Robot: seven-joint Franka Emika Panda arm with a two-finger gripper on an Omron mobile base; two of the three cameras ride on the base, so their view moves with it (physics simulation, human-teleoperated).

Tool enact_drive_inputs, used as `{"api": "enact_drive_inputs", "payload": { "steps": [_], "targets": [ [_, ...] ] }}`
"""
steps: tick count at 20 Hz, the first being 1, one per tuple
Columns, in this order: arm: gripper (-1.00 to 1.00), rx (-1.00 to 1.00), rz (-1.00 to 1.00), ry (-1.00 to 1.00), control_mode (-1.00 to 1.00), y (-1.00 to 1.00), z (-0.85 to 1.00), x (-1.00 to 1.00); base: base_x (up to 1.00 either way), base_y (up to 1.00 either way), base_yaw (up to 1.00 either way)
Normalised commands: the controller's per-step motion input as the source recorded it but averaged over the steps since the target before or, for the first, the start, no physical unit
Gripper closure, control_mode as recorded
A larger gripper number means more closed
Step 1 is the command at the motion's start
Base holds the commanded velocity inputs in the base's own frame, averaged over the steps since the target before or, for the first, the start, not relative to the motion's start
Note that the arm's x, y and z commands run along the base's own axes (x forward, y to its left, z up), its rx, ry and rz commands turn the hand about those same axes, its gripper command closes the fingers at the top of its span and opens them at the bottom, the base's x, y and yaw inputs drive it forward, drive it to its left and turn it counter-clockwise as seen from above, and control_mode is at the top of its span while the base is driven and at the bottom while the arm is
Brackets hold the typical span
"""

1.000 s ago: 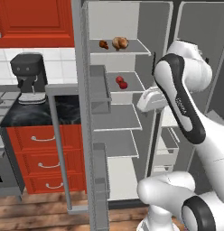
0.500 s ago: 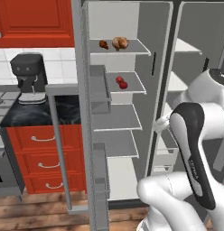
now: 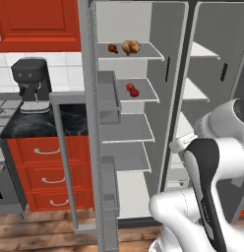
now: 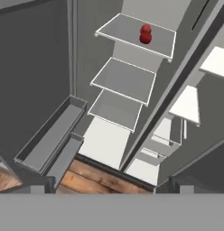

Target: Gather the bell pepper and tomato from the fridge and place them on a tray on the dining counter. Then gather the chicken drumsticks from the fridge and place them on the other tray.

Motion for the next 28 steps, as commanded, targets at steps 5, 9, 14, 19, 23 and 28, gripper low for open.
{"api": "enact_drive_inputs", "payload": {
  "steps": [5,9,14,19,23,28],
  "targets": [
    [-1.00,0.00,-0.06,0.00,-1.00,0.00,0.00,0.00,0.00,0.00,0.00],
    [-1.00,0.03,0.00,0.01,-1.00,-0.16,0.00,0.24,0.00,0.00,0.00],
    [-1.00,0.00,0.00,0.00,1.00,0.00,0.00,0.00,0.36,-0.40,0.00],
    [-1.00,0.00,0.00,0.00,1.00,0.00,0.00,0.00,0.48,-0.20,-0.01],
    [-1.00,0.00,0.00,0.00,1.00,0.00,0.00,0.00,0.59,-0.08,-0.04],
    [-1.00,0.00,0.00,0.00,1.00,0.00,0.00,0.00,0.58,-0.07,-0.09]
  ]
}}
